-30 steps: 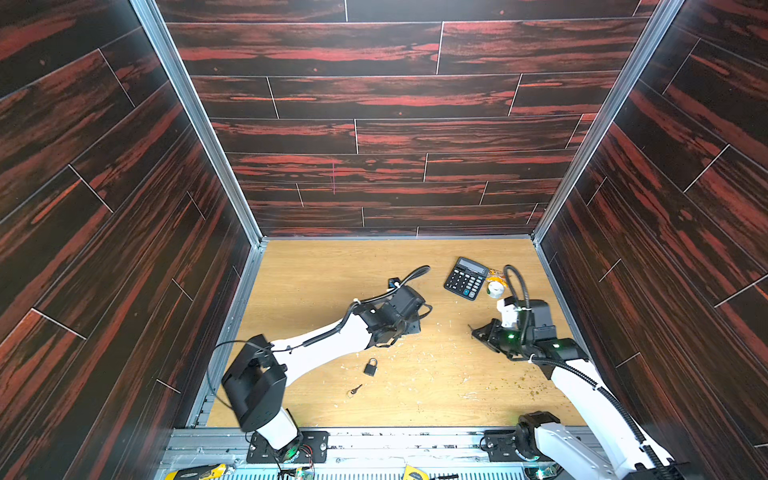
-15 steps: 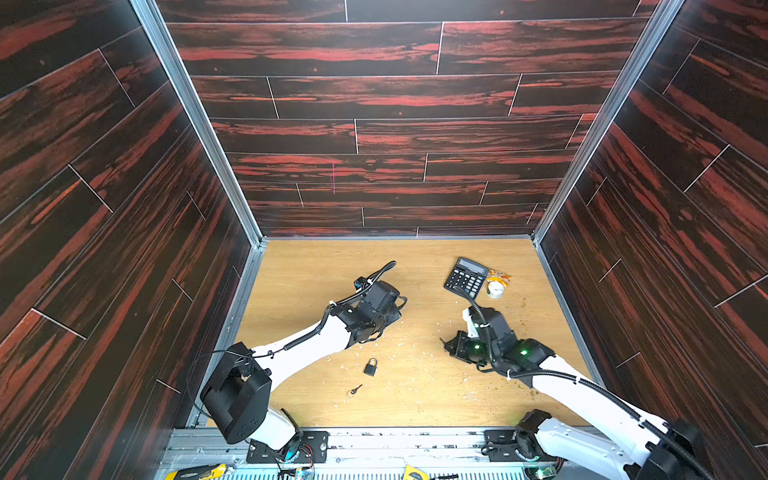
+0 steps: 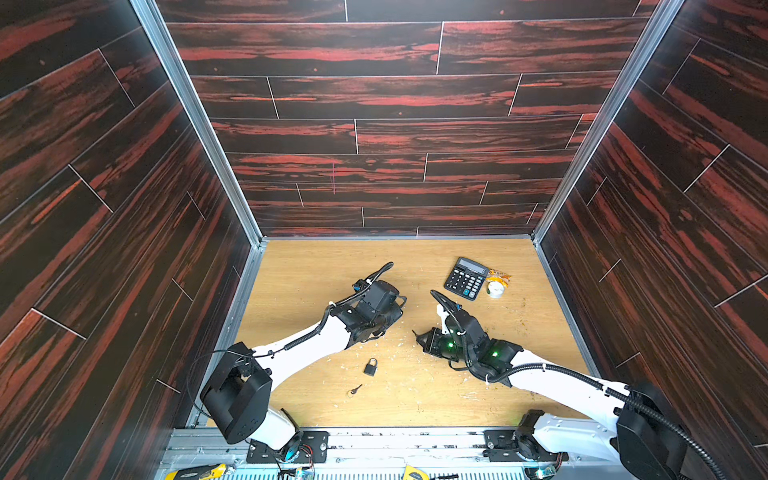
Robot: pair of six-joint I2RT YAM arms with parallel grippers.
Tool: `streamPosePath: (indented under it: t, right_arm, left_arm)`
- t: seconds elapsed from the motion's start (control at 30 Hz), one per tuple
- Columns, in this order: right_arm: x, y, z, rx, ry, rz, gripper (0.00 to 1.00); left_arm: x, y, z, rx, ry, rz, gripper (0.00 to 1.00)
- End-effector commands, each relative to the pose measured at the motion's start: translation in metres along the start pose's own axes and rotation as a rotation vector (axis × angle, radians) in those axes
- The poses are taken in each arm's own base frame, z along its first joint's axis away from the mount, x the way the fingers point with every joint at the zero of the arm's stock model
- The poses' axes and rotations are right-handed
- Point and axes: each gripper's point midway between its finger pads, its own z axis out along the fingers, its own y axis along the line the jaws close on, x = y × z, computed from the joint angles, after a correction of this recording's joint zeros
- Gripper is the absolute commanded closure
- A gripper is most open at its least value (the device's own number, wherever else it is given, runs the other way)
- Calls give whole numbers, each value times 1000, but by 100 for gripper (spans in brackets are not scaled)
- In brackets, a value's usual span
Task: Unlock with the key
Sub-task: 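Bring the key in the right gripper to the padlock held by the left gripper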
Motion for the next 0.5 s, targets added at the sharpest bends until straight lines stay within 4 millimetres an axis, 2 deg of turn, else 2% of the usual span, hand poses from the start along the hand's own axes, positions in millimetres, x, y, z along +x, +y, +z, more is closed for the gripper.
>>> streamPosePath:
  t: [0.0,0.23,0.37,0.47]
  right_arm:
    - [-11,14,8,-71,-68,2,100]
    - [-8,20,22,-97,-86,-22,100]
    - [-11,31,25,-127,-95,-41,100]
    - [-12,28,29,-94,-103,-42,100]
  left_arm:
    - [-7,-6,-11,31,-21,-54,100]
    - [-7,-4,-12,44,-23,-106,100]
    - [-2,-5,-10,53,1,-128,100]
    - [-2,-7,-9,54,7,-135,100]
